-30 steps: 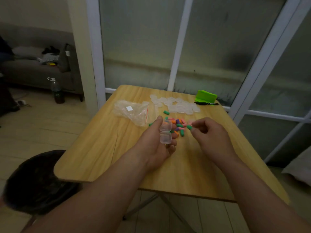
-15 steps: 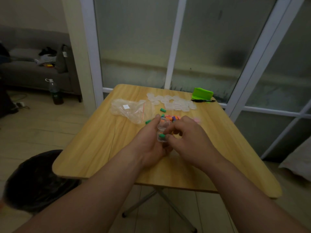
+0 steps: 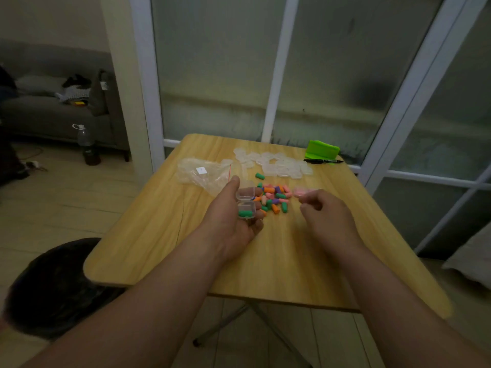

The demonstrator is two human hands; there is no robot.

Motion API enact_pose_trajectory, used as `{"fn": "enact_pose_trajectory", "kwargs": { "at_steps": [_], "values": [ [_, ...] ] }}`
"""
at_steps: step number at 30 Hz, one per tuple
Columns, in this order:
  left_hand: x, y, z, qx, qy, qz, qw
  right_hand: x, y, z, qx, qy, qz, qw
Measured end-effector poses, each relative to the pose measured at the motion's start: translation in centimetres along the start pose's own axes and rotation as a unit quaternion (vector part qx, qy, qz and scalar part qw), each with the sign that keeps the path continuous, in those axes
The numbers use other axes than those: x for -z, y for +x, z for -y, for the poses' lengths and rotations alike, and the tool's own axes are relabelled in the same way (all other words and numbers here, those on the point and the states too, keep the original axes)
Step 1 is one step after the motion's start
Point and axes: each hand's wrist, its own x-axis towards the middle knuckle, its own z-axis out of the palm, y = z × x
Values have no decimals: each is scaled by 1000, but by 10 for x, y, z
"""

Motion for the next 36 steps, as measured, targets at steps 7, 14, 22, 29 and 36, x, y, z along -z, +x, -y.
{"fn": "enact_pose_trajectory", "kwargs": {
  "at_steps": [7,14,22,29,36],
  "values": [
    [2,-2,-4,2,-5,-15,1000,-26,2,3,63,-114,7,991],
    [-2,-9,-7,5,0,-8,1000,-39,8,1,99,-195,-8,976],
    [-5,-9,-3,26,8,11,1000,-24,6,0,33,-73,-30,996],
    [-5,-3,2,35,12,12,999,-6,0,-4,15,-29,5,999],
    [-8,3,7,31,37,18,999,9,-13,24,58,98,21,993]
  ]
}}
